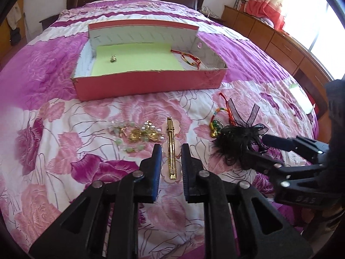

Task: Organize jewelry
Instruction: 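Grasp the gold hair clip with the left tool while the right tool grasps the black feathered clip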

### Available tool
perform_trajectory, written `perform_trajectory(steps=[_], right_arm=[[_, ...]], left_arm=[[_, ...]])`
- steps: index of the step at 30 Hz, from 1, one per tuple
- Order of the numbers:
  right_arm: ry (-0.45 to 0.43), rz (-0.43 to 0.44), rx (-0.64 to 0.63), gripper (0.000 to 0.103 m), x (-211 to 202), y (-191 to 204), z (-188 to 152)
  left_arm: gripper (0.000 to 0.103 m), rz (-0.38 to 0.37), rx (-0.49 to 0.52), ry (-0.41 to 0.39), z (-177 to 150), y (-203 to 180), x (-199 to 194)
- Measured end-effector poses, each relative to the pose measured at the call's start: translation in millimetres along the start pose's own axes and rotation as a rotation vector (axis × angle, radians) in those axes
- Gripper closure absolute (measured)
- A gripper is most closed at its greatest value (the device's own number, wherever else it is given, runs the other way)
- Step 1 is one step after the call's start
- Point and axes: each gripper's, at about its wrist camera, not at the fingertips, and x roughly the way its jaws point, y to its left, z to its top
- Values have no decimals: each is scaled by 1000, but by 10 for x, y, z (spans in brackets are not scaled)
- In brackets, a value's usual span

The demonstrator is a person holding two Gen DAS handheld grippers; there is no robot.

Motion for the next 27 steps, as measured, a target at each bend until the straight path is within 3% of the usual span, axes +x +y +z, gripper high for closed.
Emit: perform_trajectory(steps=[6, 13, 16, 18, 27], right_arm=[[62, -12, 21, 32, 171, 27, 13], [76, -6, 40, 33, 240, 11, 22], [77, -1, 42, 46, 240, -14, 16], [76, 29, 43, 61, 223, -25, 9], [39, 78, 25, 63, 111, -37, -26]], left_arm=[[93, -3, -18, -18, 6, 60, -29], [93, 7, -24, -15, 7, 63, -12], [93, 10, -26, -14, 4, 68, -5], [93, 13, -26, -12, 1, 66, -2], [93, 26, -29, -18, 21, 54, -22]])
